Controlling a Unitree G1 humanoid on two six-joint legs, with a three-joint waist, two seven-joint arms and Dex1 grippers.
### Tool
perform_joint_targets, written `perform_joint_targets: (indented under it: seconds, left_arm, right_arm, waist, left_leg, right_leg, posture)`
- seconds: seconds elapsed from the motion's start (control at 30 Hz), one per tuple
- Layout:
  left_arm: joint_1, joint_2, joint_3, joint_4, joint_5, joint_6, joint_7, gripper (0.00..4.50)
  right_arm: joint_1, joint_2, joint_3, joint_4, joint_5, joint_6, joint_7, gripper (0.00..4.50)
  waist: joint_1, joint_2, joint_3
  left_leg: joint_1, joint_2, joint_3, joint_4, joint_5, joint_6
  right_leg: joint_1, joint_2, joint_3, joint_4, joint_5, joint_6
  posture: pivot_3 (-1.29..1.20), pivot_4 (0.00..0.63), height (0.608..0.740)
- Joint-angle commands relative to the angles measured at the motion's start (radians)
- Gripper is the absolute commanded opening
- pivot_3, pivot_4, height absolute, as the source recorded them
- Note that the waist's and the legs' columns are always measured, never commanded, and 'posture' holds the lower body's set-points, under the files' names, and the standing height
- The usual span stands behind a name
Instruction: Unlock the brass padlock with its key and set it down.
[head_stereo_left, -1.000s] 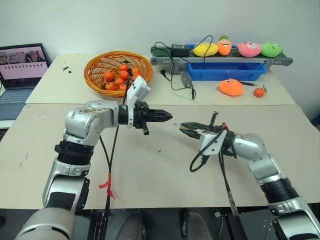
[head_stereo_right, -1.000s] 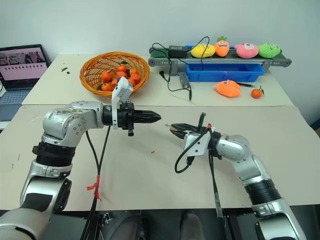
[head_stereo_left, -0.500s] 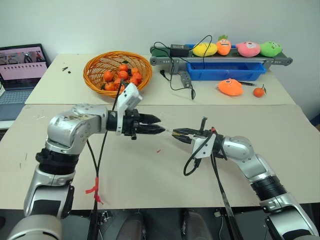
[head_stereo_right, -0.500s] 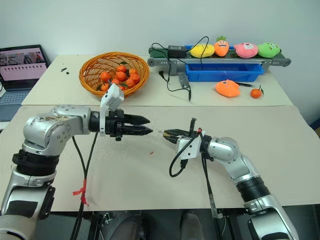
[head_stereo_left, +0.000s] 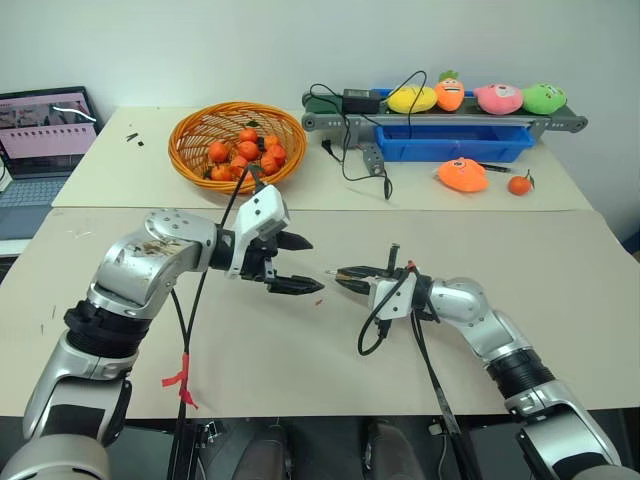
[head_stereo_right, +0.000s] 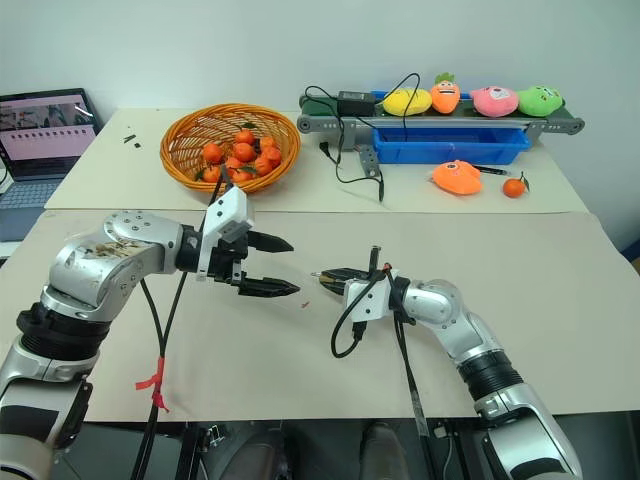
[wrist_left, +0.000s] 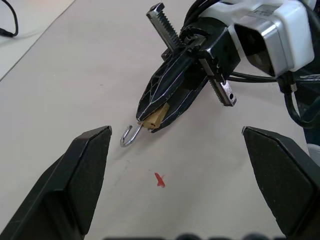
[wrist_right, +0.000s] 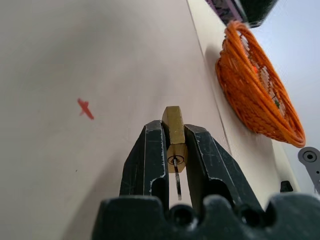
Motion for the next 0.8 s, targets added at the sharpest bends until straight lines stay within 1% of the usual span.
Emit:
perform_joint_targets:
  seconds: [0.03, 0.13, 0.2, 0.27, 0.37, 0.47, 0.5, 0.53, 0.7, 0.77, 0.8]
  left_arm:
    - [-0.035, -0.007, -0.014, 0.004, 0.026, -0.031, -0.008, 4.47]
    - [-0.049, -0.015, -0.030, 0.026, 0.048, -0.050, -0.016, 4.47]
    - [-0.063, -0.026, -0.038, 0.048, 0.058, -0.063, -0.021, 4.50]
    - [-0.069, -0.033, -0.041, 0.058, 0.062, -0.069, -0.025, 4.50]
    - [-0.070, -0.038, -0.044, 0.068, 0.070, -0.079, -0.039, 4.50]
    - [-0.067, -0.030, -0.044, 0.079, 0.077, -0.088, -0.059, 4.50]
    - [-0.066, -0.026, -0.042, 0.083, 0.077, -0.090, -0.066, 4.50]
    - [-0.065, -0.023, -0.040, 0.084, 0.077, -0.092, -0.070, 4.50]
    - [-0.061, -0.011, -0.027, 0.095, 0.074, -0.095, -0.084, 4.50]
    - [-0.054, -0.011, -0.015, 0.092, 0.065, -0.089, -0.083, 4.50]
    - [-0.049, -0.013, -0.006, 0.090, 0.060, -0.090, -0.079, 4.50]
  right_arm:
    - [-0.017, -0.017, 0.007, 0.034, -0.033, -0.072, -0.015, 0.21]
    - [-0.018, -0.029, 0.022, 0.064, -0.066, -0.108, -0.018, 0.21]
    - [-0.016, -0.039, 0.026, 0.065, -0.067, -0.116, -0.006, 1.13]
    - [-0.011, -0.050, 0.026, 0.058, -0.058, -0.118, 0.007, 1.70]
    - [0.009, -0.097, 0.028, 0.010, -0.027, -0.112, 0.060, 2.74]
    - [0.044, -0.179, 0.020, -0.118, 0.030, -0.089, 0.139, 3.71]
    - [0.057, -0.205, 0.014, -0.164, 0.059, -0.067, 0.165, 4.21]
    - [0.067, -0.221, 0.010, -0.195, 0.079, -0.049, 0.180, 4.41]
    - [0.139, -0.363, -0.021, -0.371, 0.195, 0.144, 0.328, 4.47]
    - [0.162, -0.392, -0.053, -0.423, 0.268, 0.283, 0.356, 4.47]
    - [0.166, -0.392, -0.080, -0.449, 0.337, 0.399, 0.362, 4.47]
  waist:
    - [0.001, 0.000, 0.000]
    - [0.001, 0.000, 0.000]
    - [0.001, 0.000, 0.000]
    - [0.000, 0.000, 0.000]
    - [0.000, 0.000, 0.000]
    - [0.005, 0.000, 0.000]
    - [0.006, 0.000, 0.000]
    - [0.005, 0.000, 0.000]
    - [0.004, 0.001, 0.001]
    - [0.005, 0.000, 0.001]
    - [0.006, 0.000, 0.001]
  left_leg:
    - [0.000, 0.000, 0.000, 0.000, 0.000, 0.000]
    - [0.000, 0.000, 0.002, 0.000, 0.000, 0.000]
    - [0.000, 0.000, 0.002, 0.000, 0.000, 0.000]
    - [0.000, 0.000, 0.002, 0.000, 0.000, 0.000]
    - [0.000, 0.000, 0.003, 0.000, 0.000, 0.000]
    - [0.000, 0.000, 0.002, 0.000, 0.000, 0.000]
    - [0.000, 0.000, 0.002, 0.000, 0.000, 0.000]
    - [0.000, 0.000, 0.002, 0.000, 0.000, 0.000]
    - [0.000, 0.000, 0.002, 0.000, 0.000, 0.001]
    - [0.000, 0.000, 0.001, 0.001, -0.001, 0.001]
    - [0.000, 0.000, 0.002, 0.001, -0.001, 0.001]
  right_leg:
    - [0.000, 0.000, 0.000, 0.000, 0.000, 0.000]
    - [0.000, 0.000, 0.000, 0.000, 0.000, 0.000]
    - [0.000, 0.000, 0.000, 0.000, 0.000, 0.000]
    - [0.000, 0.000, 0.000, 0.000, 0.000, 0.000]
    - [0.000, 0.000, 0.000, 0.000, 0.000, 0.000]
    - [0.000, 0.000, 0.000, 0.000, 0.000, 0.000]
    - [0.000, 0.000, 0.000, 0.000, 0.000, 0.000]
    - [0.000, 0.000, 0.000, 0.000, 0.000, 0.000]
    - [0.001, 0.000, 0.000, 0.001, 0.000, 0.000]
    - [0.001, 0.000, 0.000, 0.000, 0.000, 0.000]
    - [0.001, 0.000, 0.000, 0.000, 0.000, 0.000]
  posture:
    - [0.00, 0.150, 0.740]
    - [0.00, 0.150, 0.740]
    - [0.00, 0.150, 0.740]
    - [0.00, 0.150, 0.740]
    - [0.00, 0.150, 0.740]
    - [0.00, 0.150, 0.740]
    - [0.00, 0.150, 0.740]
    - [0.00, 0.150, 0.740]
    - [0.00, 0.150, 0.740]
    - [0.00, 0.150, 0.740]
    - [0.00, 0.150, 0.740]
